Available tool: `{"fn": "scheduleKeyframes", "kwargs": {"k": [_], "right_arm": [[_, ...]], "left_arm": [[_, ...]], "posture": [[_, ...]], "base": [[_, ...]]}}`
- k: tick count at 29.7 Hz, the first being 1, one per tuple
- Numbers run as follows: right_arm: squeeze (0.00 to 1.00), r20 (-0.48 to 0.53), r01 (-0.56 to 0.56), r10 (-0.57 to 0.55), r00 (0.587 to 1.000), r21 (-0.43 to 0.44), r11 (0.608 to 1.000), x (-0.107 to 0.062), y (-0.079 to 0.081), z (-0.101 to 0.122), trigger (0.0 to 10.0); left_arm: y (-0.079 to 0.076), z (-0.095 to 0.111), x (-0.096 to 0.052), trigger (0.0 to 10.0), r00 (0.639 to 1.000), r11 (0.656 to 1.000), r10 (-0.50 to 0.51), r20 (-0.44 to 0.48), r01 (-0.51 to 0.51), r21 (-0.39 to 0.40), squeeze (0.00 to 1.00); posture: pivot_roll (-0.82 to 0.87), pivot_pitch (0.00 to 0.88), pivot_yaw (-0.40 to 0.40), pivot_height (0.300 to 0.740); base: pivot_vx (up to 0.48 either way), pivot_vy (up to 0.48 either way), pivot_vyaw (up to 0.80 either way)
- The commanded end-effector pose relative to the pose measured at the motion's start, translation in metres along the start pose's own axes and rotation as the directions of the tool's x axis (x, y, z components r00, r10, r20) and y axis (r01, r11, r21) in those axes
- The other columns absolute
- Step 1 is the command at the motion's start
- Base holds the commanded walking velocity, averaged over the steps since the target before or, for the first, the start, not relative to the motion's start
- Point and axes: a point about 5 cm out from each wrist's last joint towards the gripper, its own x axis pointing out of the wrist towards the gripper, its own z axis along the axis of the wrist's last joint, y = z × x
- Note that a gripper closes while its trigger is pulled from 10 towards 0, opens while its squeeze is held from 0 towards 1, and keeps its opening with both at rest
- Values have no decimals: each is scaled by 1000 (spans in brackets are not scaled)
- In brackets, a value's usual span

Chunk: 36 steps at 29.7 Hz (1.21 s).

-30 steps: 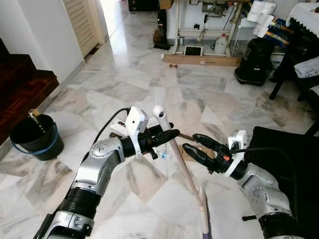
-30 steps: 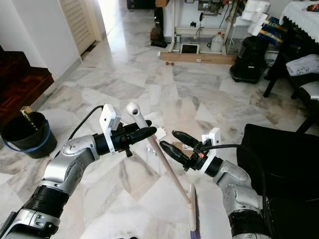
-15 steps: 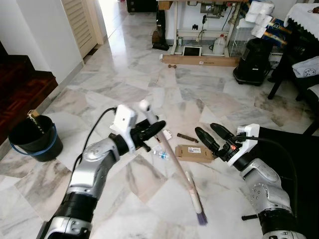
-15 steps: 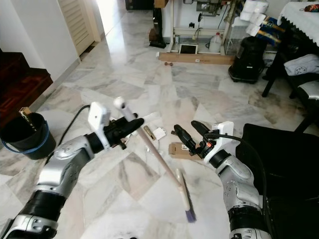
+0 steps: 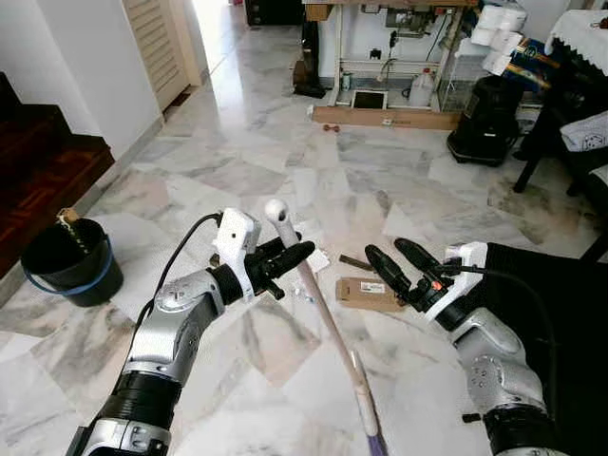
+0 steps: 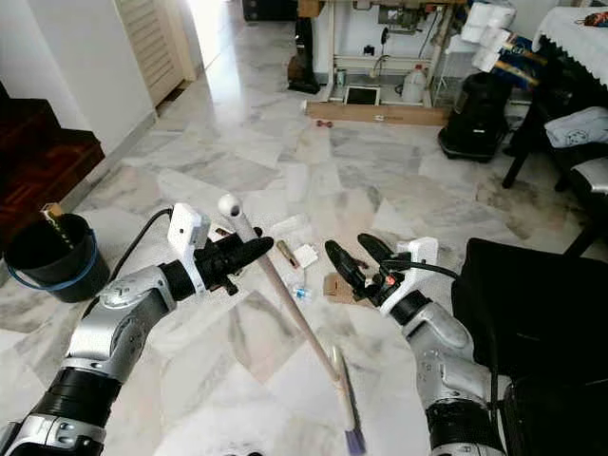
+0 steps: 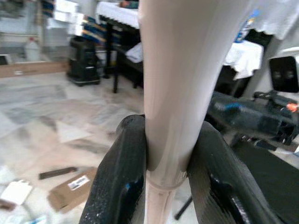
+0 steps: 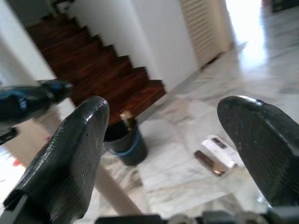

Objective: Sweep floor

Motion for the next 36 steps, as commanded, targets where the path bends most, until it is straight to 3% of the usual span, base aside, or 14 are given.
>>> {"fn": "scheduleKeyframes", "kwargs": {"k": [1, 7, 12, 14, 16, 22, 28, 31, 36], "right_arm": [[0, -33, -123, 123, 992, 6, 992, 3, 15, -1, 10000], [0, -50, -204, 204, 978, 12, 979, 4, 26, -2, 10000], [0, -51, -50, 47, 998, -46, 998, 2, 8, -3, 10000], [0, 5, 144, -144, 990, -66, 987, 0, -9, 3, 10000], [0, 28, 207, -206, 978, -45, 977, -1, -15, 5, 10000], [0, 52, 146, -145, 988, -13, 989, -2, -8, 7, 10000], [0, -8, 10, -10, 1000, -3, 1000, 3, 5, -1, 10000], [0, -53, -141, 142, 988, 15, 990, 3, 22, -6, 10000], [0, -65, -222, 225, 972, 47, 974, -1, 31, -5, 10000]], "left_arm": [[-9, 22, 13, 10000, 993, 995, -100, 66, 99, 32, 0], [-12, 28, 18, 10000, 988, 991, -132, 80, 130, 37, 0], [-7, 20, 14, 10000, 996, 996, -72, 56, 69, 50, 0], [3, 15, 4, 10000, 996, 998, 45, 73, -48, 40, 0], [8, 13, 0, 10000, 991, 994, 102, 81, -105, 36, 0], [10, 10, -4, 10000, 987, 991, 134, 87, -135, 7, 0], [4, 9, 0, 10000, 994, 996, 83, 74, -84, 3, 0], [-5, 12, 9, 10000, 997, 1000, -4, 74, 4, 9, 0], [-13, 19, 20, 10000, 993, 996, -89, 81, 88, 21, 0]], "posture": [[-78, 10, 47, 740], [-84, 6, 42, 740], [-86, 0, 45, 740], [-94, 0, 52, 740], [-98, 0, 52, 740], [-92, 0, 47, 740], [-90, 0, 38, 740], [-87, 0, 29, 740], [-99, 0, 19, 740]], "base": [[0, 0, 0], [0, 0, 0], [0, 0, 0], [0, 0, 0], [0, 0, 0], [0, 0, 0], [0, 0, 0], [0, 0, 0], [0, 0, 0]]}}
